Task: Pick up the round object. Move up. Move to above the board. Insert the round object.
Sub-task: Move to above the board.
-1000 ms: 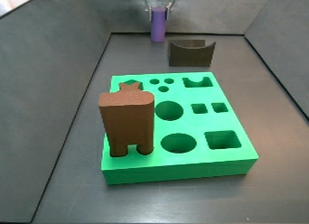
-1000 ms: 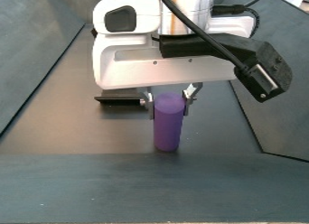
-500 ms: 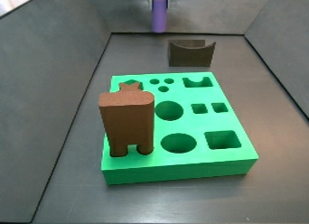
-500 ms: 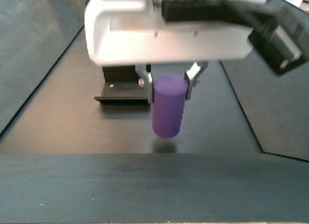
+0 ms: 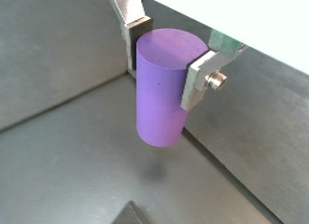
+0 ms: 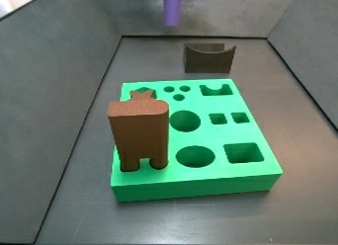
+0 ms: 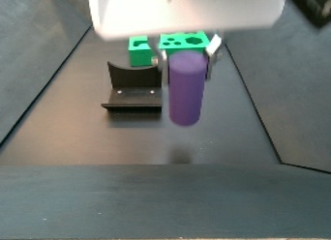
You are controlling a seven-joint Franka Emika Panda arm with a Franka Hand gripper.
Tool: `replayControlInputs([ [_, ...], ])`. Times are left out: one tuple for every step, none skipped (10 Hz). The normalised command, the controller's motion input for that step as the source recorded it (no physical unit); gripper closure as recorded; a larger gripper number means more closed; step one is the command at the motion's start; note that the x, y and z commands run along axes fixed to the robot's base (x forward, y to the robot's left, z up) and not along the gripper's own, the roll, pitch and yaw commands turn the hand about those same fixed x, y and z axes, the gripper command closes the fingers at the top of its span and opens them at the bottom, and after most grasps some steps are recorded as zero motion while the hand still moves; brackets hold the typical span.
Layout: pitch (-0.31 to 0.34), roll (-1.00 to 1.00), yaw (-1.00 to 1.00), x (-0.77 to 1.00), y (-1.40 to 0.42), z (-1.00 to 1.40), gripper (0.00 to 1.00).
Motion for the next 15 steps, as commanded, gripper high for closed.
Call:
replayControlInputs([
  [0.187, 0.03, 0.04, -0.03, -0.16, 1.00, 1.00],
  [0.137, 0.04, 0.03, -0.02, -0.13, 1.00, 1.00],
  [0.112, 0.05, 0.03, -0.02, -0.11, 1.00, 1.00],
  [0.103, 0.06, 0.02, -0.01, -0.08, 0.90, 1.00],
  [0.099, 0.06, 0.02, 0.00, -0.05, 0.69, 1.00],
  [0.099, 0.06, 0.02, 0.01, -0.03, 0.54, 1.00],
  [0.100, 0.06, 0.02, 0.01, -0.02, 0.38, 1.00],
  [0.103, 0.06, 0.02, 0.01, -0.01, 0.22, 1.00],
  [-0.013, 0.08, -0.76, -0.04, -1.00, 0.20, 1.00],
  [-0.028, 0.09, -0.71, -0.04, -1.00, 0.20, 1.00],
  [-0.060, 0.08, -0.51, -0.05, -1.00, 0.20, 1.00],
  [-0.056, 0.02, -0.26, -0.05, -1.00, 0.20, 1.00],
  [-0.031, 0.02, -0.13, -0.05, -1.00, 0.20, 1.00],
  [-0.008, 0.03, -0.05, -0.05, -1.00, 0.20, 1.00],
  [0.007, 0.03, -0.02, -0.05, -1.00, 0.20, 1.00],
])
